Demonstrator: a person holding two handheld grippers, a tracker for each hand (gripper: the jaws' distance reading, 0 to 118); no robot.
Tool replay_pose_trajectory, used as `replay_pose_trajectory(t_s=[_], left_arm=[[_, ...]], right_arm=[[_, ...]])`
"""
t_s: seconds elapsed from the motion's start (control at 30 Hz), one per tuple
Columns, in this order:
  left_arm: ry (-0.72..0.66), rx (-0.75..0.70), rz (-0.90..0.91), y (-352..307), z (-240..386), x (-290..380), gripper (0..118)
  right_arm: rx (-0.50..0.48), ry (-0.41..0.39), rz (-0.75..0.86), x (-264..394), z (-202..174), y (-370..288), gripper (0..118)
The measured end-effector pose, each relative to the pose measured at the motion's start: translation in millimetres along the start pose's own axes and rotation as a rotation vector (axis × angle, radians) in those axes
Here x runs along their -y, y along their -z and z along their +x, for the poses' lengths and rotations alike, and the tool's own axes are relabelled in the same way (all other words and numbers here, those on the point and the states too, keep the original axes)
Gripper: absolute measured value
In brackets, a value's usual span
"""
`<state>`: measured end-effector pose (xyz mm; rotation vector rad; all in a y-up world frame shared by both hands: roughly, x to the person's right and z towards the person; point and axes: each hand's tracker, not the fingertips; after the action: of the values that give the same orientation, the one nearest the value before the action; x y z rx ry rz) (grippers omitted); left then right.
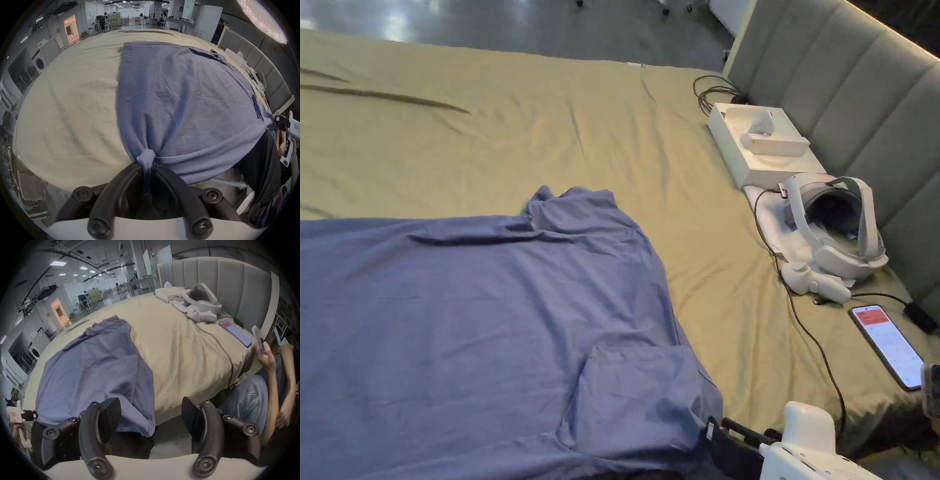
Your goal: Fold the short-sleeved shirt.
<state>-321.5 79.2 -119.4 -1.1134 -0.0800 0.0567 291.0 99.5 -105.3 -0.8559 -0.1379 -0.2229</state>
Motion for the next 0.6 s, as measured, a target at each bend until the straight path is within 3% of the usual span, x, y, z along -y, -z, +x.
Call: replay_pose_trajectory(t_s=[0.2,0.23,0.33,0.37,0.4,0.6], left_arm=[[-0.006,-0.008,-0.003,-4.9,3.2,-2.6,8],[-0.010,-0.008,-0.004,-5.6,3.7,-2.6,8],[-0.013,-0.007,-0.001,-6.9,4.0,-2.7,8],[-0.017,-0.006,0.001,-7.4,4.5,-2.4,8],[-0.021,-0.006,0.004,-8.0,5.1,-1.9,8],[-0.048,0.016,0.048,-18.8,1.6,3.7,8]], right_arm=[[-0.051,-0.081,-0.064,6.8,-6.2,41.5,84],[-0.047,-0.085,-0.073,6.5,-6.9,47.1,79],[-0.027,-0.112,-0.068,3.6,-9.7,50.0,50],[-0.030,-0.112,-0.069,2.5,-9.2,47.9,34],[-0.045,-0.101,-0.067,2.8,-7.9,46.0,7],[-0.072,-0.053,-0.046,5.6,-6.8,39.2,4]])
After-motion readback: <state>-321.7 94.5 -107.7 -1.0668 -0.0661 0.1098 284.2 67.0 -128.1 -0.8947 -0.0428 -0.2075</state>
